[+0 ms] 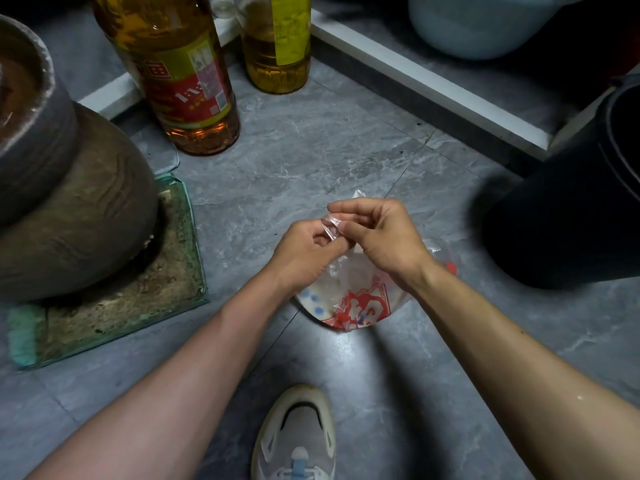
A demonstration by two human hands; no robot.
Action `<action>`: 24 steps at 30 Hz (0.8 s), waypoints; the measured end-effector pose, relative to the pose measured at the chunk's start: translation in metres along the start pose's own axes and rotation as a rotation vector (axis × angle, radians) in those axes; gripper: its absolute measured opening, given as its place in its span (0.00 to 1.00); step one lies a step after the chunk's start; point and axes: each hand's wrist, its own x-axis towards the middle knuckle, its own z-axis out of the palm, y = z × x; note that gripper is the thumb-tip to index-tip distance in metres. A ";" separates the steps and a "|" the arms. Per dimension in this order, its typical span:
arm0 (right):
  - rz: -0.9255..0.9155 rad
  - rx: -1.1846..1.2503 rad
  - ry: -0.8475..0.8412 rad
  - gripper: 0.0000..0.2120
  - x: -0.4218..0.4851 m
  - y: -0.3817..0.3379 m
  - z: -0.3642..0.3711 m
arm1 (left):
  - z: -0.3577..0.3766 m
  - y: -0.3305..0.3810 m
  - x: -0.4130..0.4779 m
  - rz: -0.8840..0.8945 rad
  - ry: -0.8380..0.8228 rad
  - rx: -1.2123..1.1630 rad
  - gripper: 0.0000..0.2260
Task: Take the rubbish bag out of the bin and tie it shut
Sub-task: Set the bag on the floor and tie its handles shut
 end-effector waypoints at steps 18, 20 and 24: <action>-0.053 -0.071 -0.028 0.15 0.005 -0.003 -0.005 | -0.001 -0.005 0.010 0.008 0.039 -0.142 0.07; -0.063 -0.125 -0.025 0.14 0.006 -0.005 -0.006 | -0.001 -0.006 0.011 0.015 0.032 -0.161 0.06; -0.068 -0.197 -0.009 0.12 0.008 -0.008 -0.006 | -0.001 -0.004 0.011 0.023 -0.001 -0.165 0.07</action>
